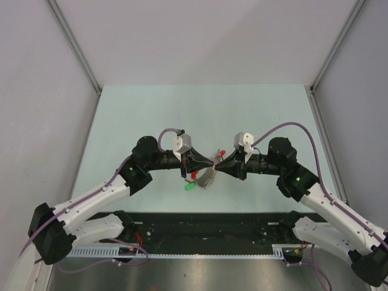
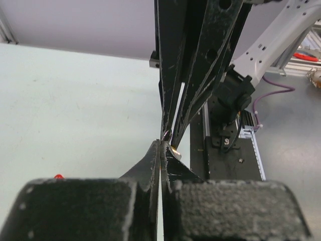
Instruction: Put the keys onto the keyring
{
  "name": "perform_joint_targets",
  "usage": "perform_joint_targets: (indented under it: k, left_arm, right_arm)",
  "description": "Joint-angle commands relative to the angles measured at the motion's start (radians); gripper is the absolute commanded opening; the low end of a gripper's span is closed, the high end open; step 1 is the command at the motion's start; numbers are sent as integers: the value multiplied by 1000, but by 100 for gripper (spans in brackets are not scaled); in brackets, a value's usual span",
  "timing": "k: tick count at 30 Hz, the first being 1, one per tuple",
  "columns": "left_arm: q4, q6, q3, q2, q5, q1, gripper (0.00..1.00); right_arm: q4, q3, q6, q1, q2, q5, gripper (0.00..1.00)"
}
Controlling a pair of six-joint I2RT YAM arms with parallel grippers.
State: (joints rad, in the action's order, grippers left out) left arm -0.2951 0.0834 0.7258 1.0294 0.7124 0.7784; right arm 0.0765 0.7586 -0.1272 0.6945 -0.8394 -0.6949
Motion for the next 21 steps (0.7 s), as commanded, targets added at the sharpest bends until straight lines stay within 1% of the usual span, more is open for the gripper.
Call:
perform_joint_targets:
  k: [1,5,6,21]
  left_arm:
    - [-134,81,-23,-17,30,-1,0]
    - [-167,101,-34,-17,33,-1,0]
    - [-164,102,-32,-14,35,-2,0]
    - [-130,84,-31,-11,13,-1,0]
  right_arm:
    - [-66,-13,27,5,6,-11,14]
    - [-66,-18,32,4,14,3,16]
    - [-96,-19,34,3,20,6,17]
    - [-121,-25,52,0,49,18,18]
